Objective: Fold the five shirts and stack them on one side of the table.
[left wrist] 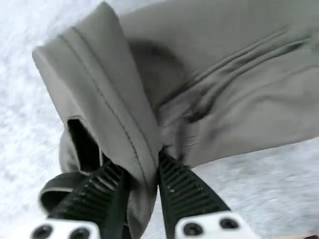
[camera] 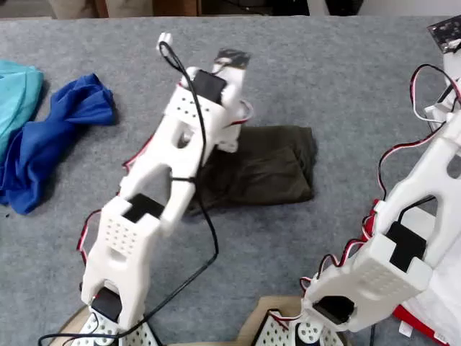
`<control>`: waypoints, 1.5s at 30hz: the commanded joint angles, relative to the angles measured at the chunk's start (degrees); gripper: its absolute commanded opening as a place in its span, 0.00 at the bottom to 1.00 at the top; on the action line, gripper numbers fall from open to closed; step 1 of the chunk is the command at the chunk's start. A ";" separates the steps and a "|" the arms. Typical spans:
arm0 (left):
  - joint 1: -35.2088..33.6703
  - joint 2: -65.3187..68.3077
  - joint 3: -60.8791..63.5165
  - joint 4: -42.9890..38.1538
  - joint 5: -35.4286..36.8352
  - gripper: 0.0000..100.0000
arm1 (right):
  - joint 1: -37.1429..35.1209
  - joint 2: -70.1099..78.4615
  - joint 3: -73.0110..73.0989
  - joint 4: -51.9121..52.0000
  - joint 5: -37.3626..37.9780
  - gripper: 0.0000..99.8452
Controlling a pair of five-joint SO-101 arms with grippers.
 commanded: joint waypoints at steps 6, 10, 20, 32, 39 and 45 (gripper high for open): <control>8.00 -0.40 -10.37 -2.37 4.84 0.02 | 0.22 -0.75 -2.95 0.35 0.44 0.01; 9.49 1.63 -8.44 -8.79 7.82 0.02 | 0.22 -0.75 -3.03 0.44 0.44 0.01; 13.89 7.87 -8.44 -19.34 14.51 0.02 | 0.22 -0.75 -3.03 0.44 0.44 0.01; 15.91 8.31 -10.73 -19.25 14.59 0.03 | -0.13 -0.57 -2.95 0.44 0.62 0.01; 14.33 7.69 -10.81 -18.73 17.93 0.21 | -0.92 -0.40 -3.12 1.05 0.44 0.01; 1.85 8.13 -18.81 -8.44 17.76 0.23 | -3.91 -0.40 -3.21 3.08 0.35 0.01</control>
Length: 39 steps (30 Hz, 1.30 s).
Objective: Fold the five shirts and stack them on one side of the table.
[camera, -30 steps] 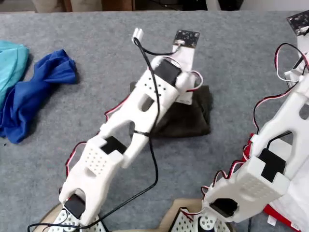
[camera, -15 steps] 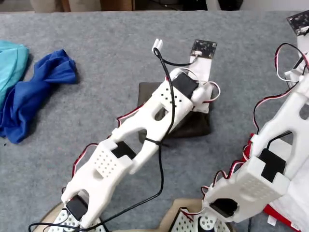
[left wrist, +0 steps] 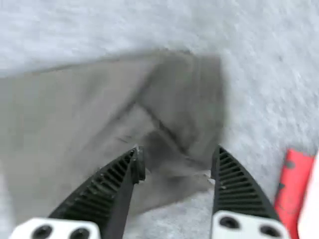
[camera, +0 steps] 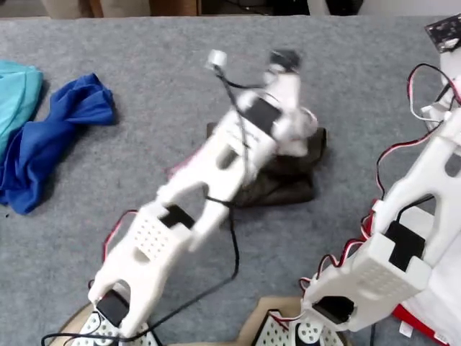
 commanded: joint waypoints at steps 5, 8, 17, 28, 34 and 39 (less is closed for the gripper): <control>-21.19 1.54 -5.71 6.33 0.44 0.09 | -11.21 -0.40 -2.95 6.33 -3.60 0.01; -24.18 5.93 -4.04 2.81 0.70 0.02 | -19.30 0.92 -2.42 8.53 -8.26 0.01; -34.11 17.27 -5.71 2.55 0.70 0.02 | -43.12 16.13 -2.42 9.85 -14.51 0.01; -35.16 20.09 -7.21 0.35 0.44 0.02 | -45.49 26.68 -2.42 13.98 -14.59 0.01; -34.73 20.53 -10.29 0.26 0.44 0.02 | -43.74 26.33 -2.07 18.37 -11.52 0.01; -34.73 20.53 -10.29 0.26 0.44 0.02 | -40.75 26.24 -1.71 20.04 -11.43 0.01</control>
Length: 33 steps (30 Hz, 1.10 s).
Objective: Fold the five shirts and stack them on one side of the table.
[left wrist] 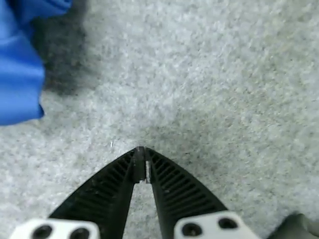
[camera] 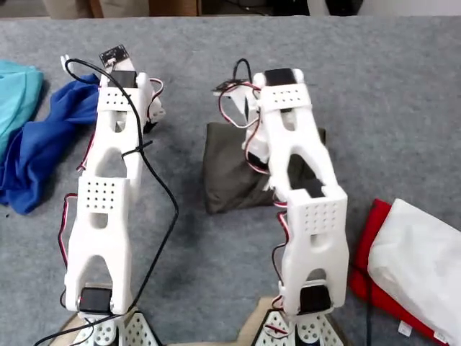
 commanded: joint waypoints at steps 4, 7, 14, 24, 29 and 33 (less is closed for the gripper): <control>0.53 -0.84 -2.90 -0.62 0.18 0.02 | 4.26 -3.21 3.38 1.23 0.88 0.01; 0.53 -0.84 -2.90 -0.62 0.18 0.02 | 4.79 -8.66 11.03 1.05 2.29 0.01; 0.53 -0.84 -2.90 -0.62 0.09 0.02 | 7.16 -22.46 27.82 -1.93 3.43 0.01; 0.53 -0.84 -2.90 -0.62 0.09 0.02 | 11.56 -29.76 38.64 -7.91 5.63 0.01; 1.41 -0.84 -2.90 -0.62 0.09 0.02 | 7.69 -27.47 23.16 -7.47 5.45 0.01; 1.32 -0.84 -2.90 -0.62 0.09 0.02 | 6.90 -16.40 12.70 -7.30 5.45 0.01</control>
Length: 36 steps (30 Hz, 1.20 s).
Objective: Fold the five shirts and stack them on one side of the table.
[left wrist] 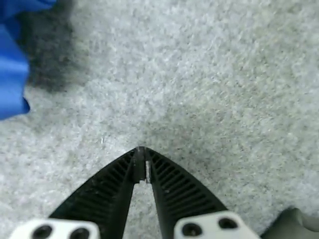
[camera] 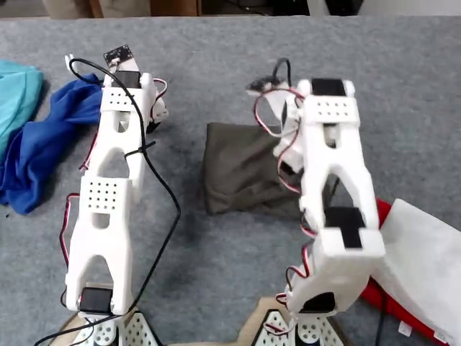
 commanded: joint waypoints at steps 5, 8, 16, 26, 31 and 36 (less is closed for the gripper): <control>0.26 -0.84 -2.90 -0.62 0.09 0.02 | -0.40 18.86 -18.86 4.13 0.26 0.01; 0.35 -0.84 -2.90 -0.62 -1.14 0.02 | 0.84 22.37 -23.08 7.65 0.26 0.01; 0.44 -0.84 -2.90 -0.35 -1.49 0.02 | 5.32 15.52 -11.65 8.26 0.62 0.01; 0.44 -0.84 -2.90 -0.35 -1.49 0.02 | 8.57 -5.05 17.54 2.64 3.08 0.00; 0.44 -0.84 -2.90 -0.18 -1.49 0.02 | 10.95 -10.95 24.48 0.79 4.66 0.00; 0.44 -0.84 -2.90 -0.18 -1.49 0.02 | 12.44 -9.63 26.42 -8.88 4.04 0.00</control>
